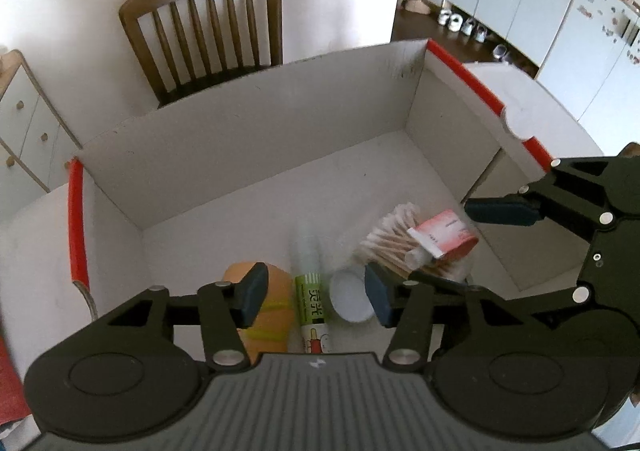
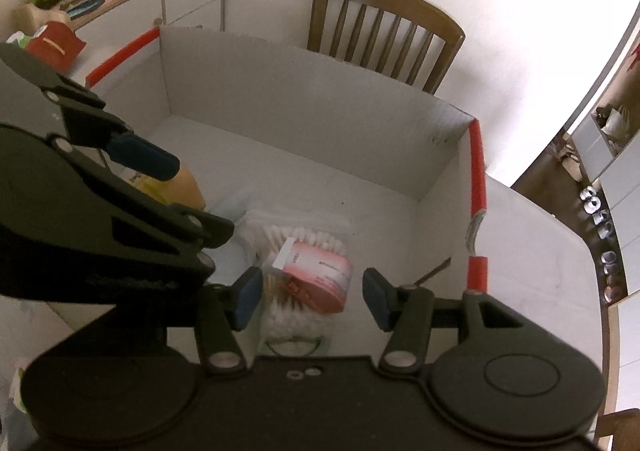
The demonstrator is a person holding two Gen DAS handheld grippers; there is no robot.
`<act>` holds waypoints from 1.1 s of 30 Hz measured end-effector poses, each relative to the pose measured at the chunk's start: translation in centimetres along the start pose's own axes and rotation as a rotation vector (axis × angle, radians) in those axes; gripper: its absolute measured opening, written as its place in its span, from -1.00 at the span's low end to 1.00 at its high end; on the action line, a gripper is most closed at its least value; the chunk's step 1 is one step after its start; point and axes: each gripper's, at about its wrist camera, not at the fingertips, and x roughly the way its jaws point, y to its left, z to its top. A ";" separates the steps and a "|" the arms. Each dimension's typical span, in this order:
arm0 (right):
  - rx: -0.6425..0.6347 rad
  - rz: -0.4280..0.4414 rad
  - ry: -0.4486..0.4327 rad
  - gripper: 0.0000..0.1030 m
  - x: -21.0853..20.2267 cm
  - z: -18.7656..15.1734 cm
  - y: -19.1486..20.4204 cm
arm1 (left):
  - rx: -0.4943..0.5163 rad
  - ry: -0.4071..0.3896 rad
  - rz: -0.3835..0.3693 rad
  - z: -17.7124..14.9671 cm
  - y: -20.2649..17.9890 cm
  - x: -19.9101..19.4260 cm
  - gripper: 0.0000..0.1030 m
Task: Organize objects
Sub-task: 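Open both tools to drop the lid and pink packet into the box, then move both tools back toward the plastic bag and black snack packet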
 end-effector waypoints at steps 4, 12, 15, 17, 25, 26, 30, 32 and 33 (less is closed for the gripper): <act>0.004 0.004 -0.015 0.12 -0.8 0.3 -0.2 | -0.008 -0.023 0.006 -0.3 0.2 -0.9 0.03; 0.005 0.024 -0.062 0.16 -4.0 0.1 -0.3 | -0.026 -0.084 -0.003 -0.9 0.1 -4.0 0.03; -0.010 0.025 -0.080 0.17 -5.5 -0.3 0.1 | -0.025 -0.110 -0.009 -1.1 -0.1 -5.5 0.03; -0.024 0.020 -0.093 0.17 -6.5 -0.5 0.4 | -0.021 -0.129 -0.009 -1.3 -0.5 -6.6 0.03; -0.002 0.035 -0.161 0.17 -10.9 -1.1 0.6 | -0.015 -0.196 -0.022 -2.4 -1.8 -11.2 0.03; -0.003 0.037 -0.169 0.17 -11.5 -1.2 0.7 | -0.013 -0.203 -0.025 -2.6 -1.9 -11.7 0.03; -0.008 0.041 -0.201 0.18 -13.7 -2.0 1.0 | -0.011 -0.235 -0.040 -3.8 -3.1 -14.1 0.03; -0.008 0.048 -0.211 0.20 -14.6 -2.4 1.2 | -0.008 -0.254 -0.046 -4.5 -3.6 -15.1 0.03; -0.004 0.055 -0.216 0.22 -15.0 -2.7 1.2 | -0.008 -0.262 -0.051 -4.8 -3.8 -15.7 0.03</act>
